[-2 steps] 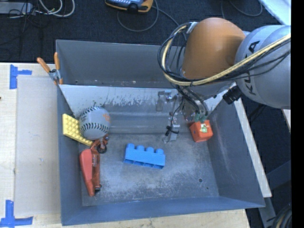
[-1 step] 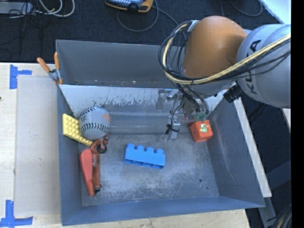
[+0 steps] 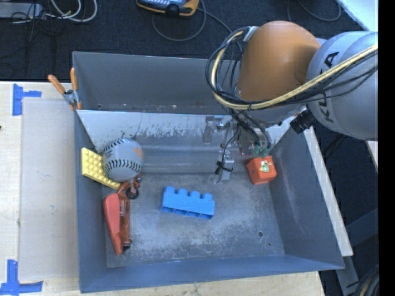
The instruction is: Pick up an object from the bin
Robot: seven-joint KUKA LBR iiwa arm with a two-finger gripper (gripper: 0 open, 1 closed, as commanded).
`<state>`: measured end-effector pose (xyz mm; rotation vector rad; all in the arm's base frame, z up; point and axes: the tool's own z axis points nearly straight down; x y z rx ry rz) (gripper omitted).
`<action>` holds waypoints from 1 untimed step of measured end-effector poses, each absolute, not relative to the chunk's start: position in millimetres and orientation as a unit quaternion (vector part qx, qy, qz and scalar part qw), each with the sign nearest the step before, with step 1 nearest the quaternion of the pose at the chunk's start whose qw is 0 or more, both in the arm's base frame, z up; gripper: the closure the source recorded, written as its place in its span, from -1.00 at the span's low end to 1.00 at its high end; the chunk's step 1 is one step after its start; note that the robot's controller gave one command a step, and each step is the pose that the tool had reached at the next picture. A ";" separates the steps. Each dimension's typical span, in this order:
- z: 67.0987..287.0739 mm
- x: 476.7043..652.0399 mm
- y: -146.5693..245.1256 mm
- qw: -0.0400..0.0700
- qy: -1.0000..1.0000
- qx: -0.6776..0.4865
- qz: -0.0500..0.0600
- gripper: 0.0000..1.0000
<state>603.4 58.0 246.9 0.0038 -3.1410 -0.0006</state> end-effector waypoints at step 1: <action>210.1 590.8 67.8 -0.001 -1.000 0.027 0.000 -1.00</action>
Offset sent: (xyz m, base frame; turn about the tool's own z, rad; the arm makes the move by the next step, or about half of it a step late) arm 0.0180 0.0060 -0.0877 -0.1282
